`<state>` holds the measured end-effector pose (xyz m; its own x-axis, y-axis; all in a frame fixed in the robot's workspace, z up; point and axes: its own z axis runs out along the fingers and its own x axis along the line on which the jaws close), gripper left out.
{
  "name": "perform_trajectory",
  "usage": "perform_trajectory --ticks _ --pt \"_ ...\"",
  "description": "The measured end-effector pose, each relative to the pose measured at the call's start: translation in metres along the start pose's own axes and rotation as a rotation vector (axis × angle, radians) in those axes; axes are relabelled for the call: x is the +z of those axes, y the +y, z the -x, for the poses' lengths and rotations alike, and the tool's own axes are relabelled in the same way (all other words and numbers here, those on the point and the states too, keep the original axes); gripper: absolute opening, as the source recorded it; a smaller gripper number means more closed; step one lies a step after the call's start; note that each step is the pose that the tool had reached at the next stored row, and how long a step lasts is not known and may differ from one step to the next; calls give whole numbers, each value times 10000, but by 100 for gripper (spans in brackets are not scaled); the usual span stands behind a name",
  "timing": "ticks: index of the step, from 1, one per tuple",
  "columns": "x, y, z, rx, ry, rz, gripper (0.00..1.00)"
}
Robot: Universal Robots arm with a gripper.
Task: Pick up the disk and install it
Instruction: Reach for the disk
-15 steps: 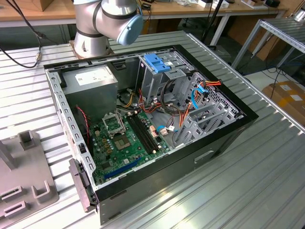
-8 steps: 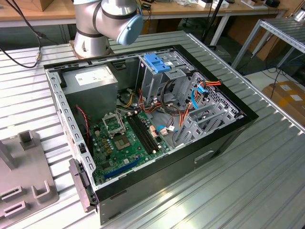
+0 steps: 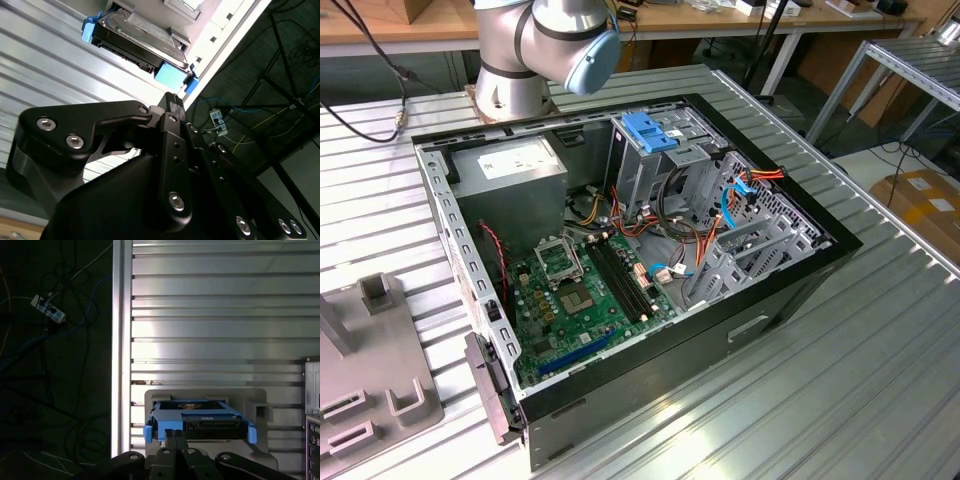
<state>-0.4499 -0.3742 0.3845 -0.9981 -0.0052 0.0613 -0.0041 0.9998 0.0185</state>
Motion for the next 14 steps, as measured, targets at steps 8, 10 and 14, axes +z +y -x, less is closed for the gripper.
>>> perform_trajectory --ticks 8,10,14 --pt "46 -2 2 -372 10 -394 11" --pt "56 -2 3 -422 11 -478 11" --pt "61 -2 1 -468 10 -547 11"
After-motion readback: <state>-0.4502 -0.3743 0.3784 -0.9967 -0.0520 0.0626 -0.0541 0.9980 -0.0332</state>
